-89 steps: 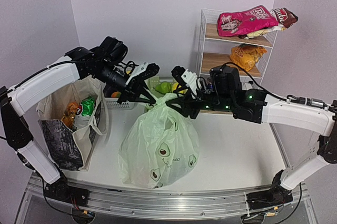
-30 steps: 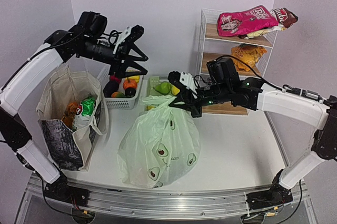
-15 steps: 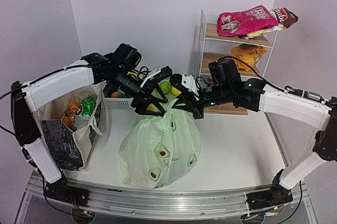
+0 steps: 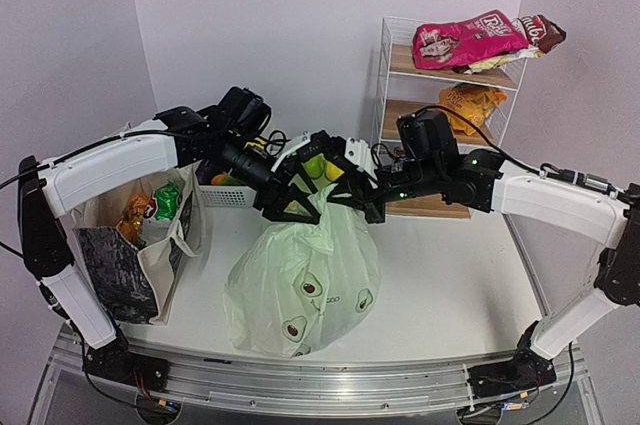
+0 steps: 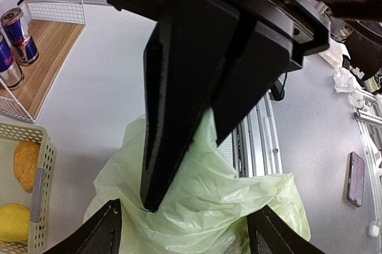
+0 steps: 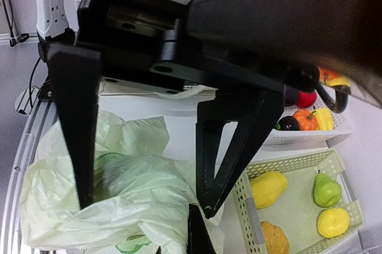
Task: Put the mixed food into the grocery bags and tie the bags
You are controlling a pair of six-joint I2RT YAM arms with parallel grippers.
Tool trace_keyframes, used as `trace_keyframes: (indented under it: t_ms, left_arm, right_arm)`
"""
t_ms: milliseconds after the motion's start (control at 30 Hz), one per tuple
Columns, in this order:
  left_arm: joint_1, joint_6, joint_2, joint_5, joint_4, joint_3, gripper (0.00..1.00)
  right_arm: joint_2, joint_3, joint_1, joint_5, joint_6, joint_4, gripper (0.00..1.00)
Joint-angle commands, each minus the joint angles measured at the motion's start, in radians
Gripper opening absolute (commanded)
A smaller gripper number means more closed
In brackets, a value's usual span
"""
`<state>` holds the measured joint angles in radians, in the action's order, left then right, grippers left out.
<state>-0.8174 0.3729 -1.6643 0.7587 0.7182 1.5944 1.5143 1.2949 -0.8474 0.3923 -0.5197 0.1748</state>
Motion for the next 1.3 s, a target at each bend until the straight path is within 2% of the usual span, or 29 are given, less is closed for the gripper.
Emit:
trace_keyframes:
  t_ms: [0,100,200,233,333,500,567,633,700,733,933,1067,1267]
  left_arm:
    - [-0.008,0.011,-0.012,-0.069,-0.034,-0.012,0.61]
    - [-0.013,0.043,-0.006,-0.081,-0.031,-0.023,0.52]
    - [-0.022,0.07,-0.012,-0.089,-0.01,-0.027,0.38]
    - [-0.024,0.078,-0.013,-0.089,0.001,-0.025,0.32]
    - [-0.023,0.103,0.0,-0.116,0.015,-0.023,0.02]
    - [-0.023,0.19,0.038,-0.164,0.002,-0.04,0.0]
    - [-0.023,0.226,0.043,-0.177,-0.011,-0.037,0.0]
    - [-0.023,0.265,0.044,-0.178,-0.009,-0.029,0.0]
    - [-0.024,0.308,0.044,-0.18,-0.002,-0.023,0.0]
    - [-0.025,0.326,0.045,-0.181,0.001,-0.02,0.0]
    - [-0.045,0.368,0.054,-0.213,-0.015,-0.025,0.0]
    - [-0.05,0.359,0.056,-0.223,-0.023,-0.022,0.0]
    - [-0.05,0.333,0.082,-0.213,-0.047,-0.045,0.0]
  right_arm:
    - [-0.033,0.012,-0.007,0.008,0.024,-0.057,0.0]
    - [-0.036,0.013,-0.006,0.005,0.042,-0.055,0.0]
    - [-0.039,0.015,-0.007,0.004,0.069,-0.052,0.0]
    - [-0.041,0.016,-0.007,0.002,0.077,-0.047,0.0]
    - [-0.062,0.016,-0.007,-0.024,0.084,0.023,0.0]
    - [-0.088,0.039,-0.007,-0.018,0.101,0.211,0.0]
    - [-0.084,0.082,-0.006,-0.002,0.138,0.3,0.26]
    - [-0.079,0.138,-0.006,0.02,0.177,0.406,0.59]
    - [-0.077,0.182,-0.006,0.029,0.225,0.459,0.81]
    - [-0.078,0.2,-0.007,0.042,0.247,0.471,0.85]
    - [0.001,0.298,-0.016,-0.015,0.376,0.461,0.89]
    - [0.086,0.334,-0.037,-0.049,0.368,0.458,0.9]
    - [0.119,0.323,-0.037,-0.035,0.345,0.448,0.89]
